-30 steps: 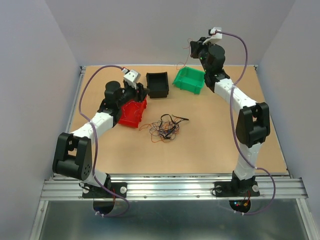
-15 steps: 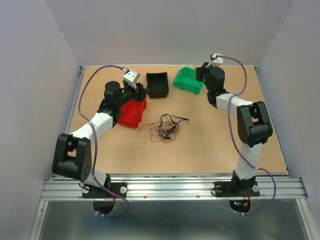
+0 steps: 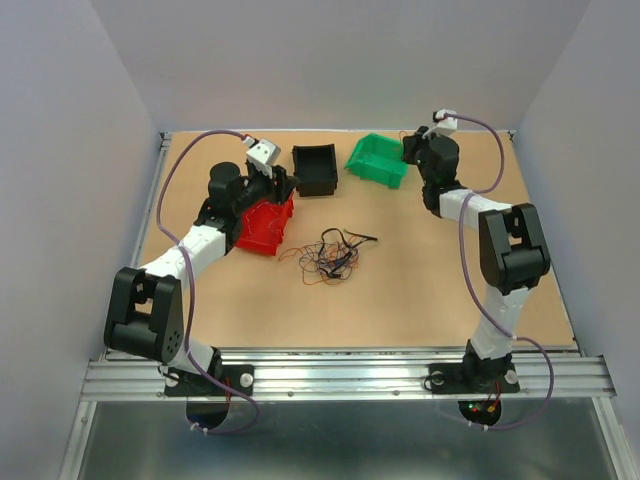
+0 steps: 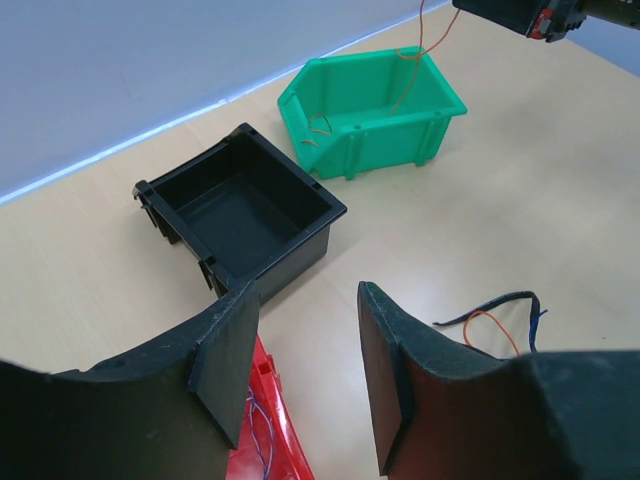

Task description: Untangle the cables

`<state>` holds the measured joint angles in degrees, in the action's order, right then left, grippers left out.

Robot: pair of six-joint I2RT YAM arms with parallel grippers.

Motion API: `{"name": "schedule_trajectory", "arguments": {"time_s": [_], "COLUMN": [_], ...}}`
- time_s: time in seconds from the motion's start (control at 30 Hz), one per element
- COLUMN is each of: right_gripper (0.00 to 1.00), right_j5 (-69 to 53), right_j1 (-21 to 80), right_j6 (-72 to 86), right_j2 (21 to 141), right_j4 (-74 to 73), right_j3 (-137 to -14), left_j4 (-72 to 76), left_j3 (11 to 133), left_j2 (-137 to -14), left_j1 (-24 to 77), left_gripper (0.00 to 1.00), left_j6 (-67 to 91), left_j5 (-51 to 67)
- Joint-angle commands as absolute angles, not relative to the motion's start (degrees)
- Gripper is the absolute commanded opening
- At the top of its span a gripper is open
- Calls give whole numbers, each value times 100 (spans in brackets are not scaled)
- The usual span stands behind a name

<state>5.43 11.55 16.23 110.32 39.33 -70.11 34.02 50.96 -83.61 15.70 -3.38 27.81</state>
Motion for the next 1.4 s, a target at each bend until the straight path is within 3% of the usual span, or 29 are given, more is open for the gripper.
{"name": "schedule_trajectory", "arguments": {"time_s": [0.0,0.23,0.37,0.47,0.6,0.77,0.9,1.1,1.37], "right_gripper": [1,4,27,32,47,48,52,62,64], "right_j5": [378,360,352,290,254,116,-676,-1141,-1406], "right_j1": [1169,1169,1169,1169,1239,1485,1861,2933,3287], "right_j6": [1477,1152,1160,1195,1204,1678,1960,821,-228], "right_j2": [11250,11627,11549,11356,10777,10346,9739,9009,8904], "right_j4": [3700,2885,2804,2795,2716,1592,1512,1274,1274], "right_j3": [-7488,-7918,-7989,-7945,-7744,-7481,-6506,-5382,-4694], "left_j4": [3647,3604,3595,3586,3542,3472,3340,3235,2963], "left_j3": [5010,5036,5027,5027,5036,5027,5062,5036,5159], "left_j2": [-8059,-8068,-8051,-8060,-8051,-8007,-7972,-7884,-7980], "left_j1": [1582,1591,1591,1591,1617,1705,1793,1942,2057], "left_gripper": [55,55,56,57,58,59,60,61,62], "left_j6": [-396,-413,-439,-466,-545,-650,-782,-1045,-1361], "left_j5": [2821,2874,2900,2979,3094,3085,3094,3129,3611]}}
